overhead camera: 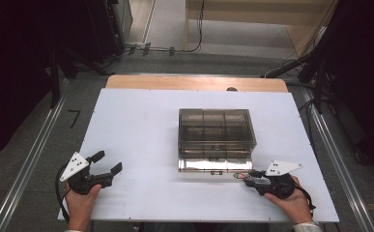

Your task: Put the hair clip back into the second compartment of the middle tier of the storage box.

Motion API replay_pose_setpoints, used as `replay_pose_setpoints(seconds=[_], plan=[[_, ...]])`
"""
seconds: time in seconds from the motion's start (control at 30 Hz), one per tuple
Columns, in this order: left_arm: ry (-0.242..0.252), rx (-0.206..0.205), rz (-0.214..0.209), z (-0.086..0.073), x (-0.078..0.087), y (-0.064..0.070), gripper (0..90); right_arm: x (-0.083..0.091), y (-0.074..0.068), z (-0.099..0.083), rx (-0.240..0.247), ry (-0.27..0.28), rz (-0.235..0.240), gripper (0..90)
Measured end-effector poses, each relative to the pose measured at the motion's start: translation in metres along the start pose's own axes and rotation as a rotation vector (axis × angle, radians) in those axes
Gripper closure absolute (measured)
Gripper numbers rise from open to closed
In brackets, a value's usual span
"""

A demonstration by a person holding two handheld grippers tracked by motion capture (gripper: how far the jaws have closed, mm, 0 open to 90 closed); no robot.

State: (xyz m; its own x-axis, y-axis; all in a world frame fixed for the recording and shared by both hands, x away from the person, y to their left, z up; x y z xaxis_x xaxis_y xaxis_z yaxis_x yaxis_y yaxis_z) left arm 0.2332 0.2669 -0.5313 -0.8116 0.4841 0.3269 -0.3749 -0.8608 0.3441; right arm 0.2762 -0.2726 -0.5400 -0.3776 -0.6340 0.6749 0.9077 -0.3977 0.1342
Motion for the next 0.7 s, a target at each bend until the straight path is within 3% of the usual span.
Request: replay_pose_setpoints(seconds=[0.27, 0.4, 0.7], plan=[[0.0, 0.0, 0.0, 0.0, 0.0001, 0.0, 14.8, -0.0003, -0.0001, 0.0001, 0.0, -0.002, -0.001, 57.6], [0.002, 0.001, -0.001, 0.0, 0.0001, -0.0001, 14.7, -0.0001, -0.0005, -0.0001, 0.009, -0.006, -0.014, 66.6], [0.002, 0.002, -0.001, 0.0, 0.0001, 0.0, 14.8, 0.0003, -0.0012, -0.0003, 0.014, -0.009, -0.017, 68.7]])
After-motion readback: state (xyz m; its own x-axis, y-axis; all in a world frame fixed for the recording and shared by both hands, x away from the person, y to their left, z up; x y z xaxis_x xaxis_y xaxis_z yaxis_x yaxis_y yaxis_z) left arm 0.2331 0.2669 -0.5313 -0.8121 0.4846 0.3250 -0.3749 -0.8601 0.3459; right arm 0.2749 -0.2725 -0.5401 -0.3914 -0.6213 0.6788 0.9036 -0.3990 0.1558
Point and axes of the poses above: each handheld gripper's, and its own axes: x roughly backward along the jaws, z roughly out of its top, y roughly to its right, the point moved 3 cm from there along -x, roughly forward along the jaws, and after that the axes turned 13 degrees about x, right-handed, at the moved point
